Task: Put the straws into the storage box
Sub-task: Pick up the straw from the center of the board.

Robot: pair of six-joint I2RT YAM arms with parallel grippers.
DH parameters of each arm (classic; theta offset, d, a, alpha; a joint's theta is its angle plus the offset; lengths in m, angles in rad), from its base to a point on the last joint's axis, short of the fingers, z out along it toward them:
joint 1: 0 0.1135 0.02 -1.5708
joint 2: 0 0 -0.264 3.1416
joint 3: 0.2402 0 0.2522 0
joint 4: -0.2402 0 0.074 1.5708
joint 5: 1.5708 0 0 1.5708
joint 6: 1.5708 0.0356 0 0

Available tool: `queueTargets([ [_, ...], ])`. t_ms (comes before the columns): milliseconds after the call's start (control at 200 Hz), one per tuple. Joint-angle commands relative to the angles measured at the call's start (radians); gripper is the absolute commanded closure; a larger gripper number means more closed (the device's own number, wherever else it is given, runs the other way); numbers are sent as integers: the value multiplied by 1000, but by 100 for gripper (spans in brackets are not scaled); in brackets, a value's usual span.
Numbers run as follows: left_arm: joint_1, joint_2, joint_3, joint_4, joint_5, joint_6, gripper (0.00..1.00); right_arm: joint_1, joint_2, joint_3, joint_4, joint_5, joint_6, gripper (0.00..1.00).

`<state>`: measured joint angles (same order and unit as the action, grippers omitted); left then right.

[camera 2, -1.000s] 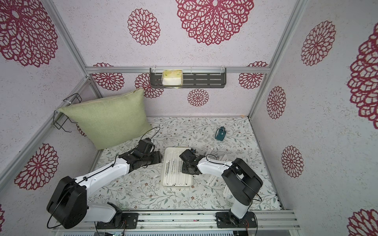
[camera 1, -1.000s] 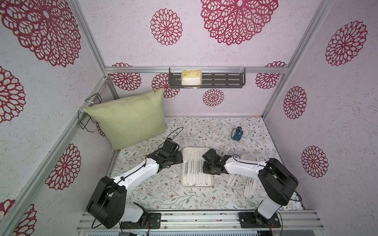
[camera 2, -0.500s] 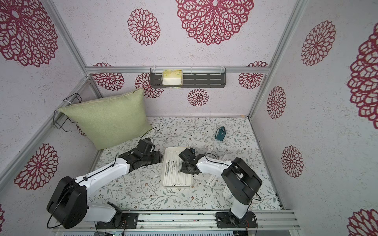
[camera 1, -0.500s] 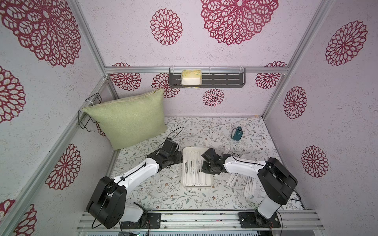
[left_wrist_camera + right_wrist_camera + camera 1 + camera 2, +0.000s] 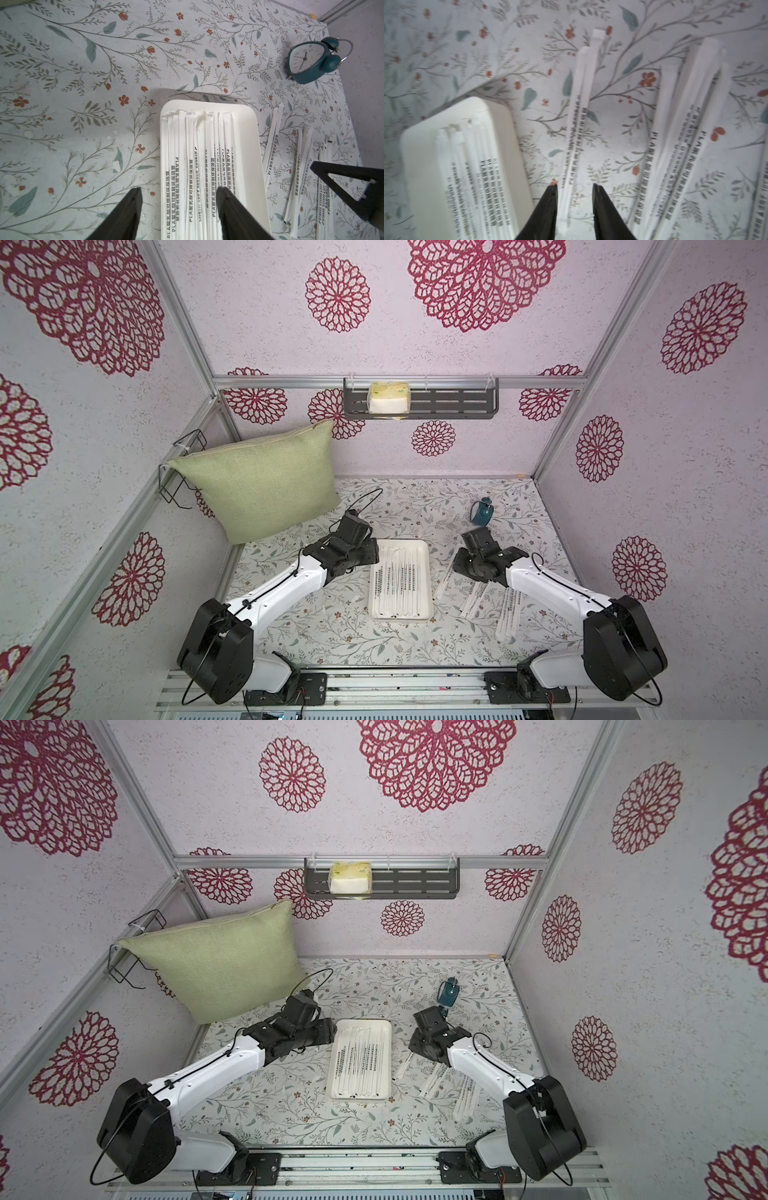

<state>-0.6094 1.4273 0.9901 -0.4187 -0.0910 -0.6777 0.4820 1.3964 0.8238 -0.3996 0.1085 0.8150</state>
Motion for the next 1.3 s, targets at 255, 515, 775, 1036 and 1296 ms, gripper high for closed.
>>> queueTargets([
  [255, -61, 85, 34, 17, 4, -2, 35, 16, 105, -2, 119, -29, -11, 64],
  [515, -61, 98, 26, 21, -2, 1, 35, 26, 178, 3, 173, -40, -9, 65],
  [775, -60, 95, 23, 14, -8, 11, 35, 7, 190, -38, 155, 0, -28, 78],
  [1036, -26, 61, -8, 17, -11, 17, 35, 4, 90, -16, 64, 31, -69, 88],
  [1296, 38, -7, -61, 22, -9, 0, 35, 109, 40, 122, 9, 3, -60, 90],
])
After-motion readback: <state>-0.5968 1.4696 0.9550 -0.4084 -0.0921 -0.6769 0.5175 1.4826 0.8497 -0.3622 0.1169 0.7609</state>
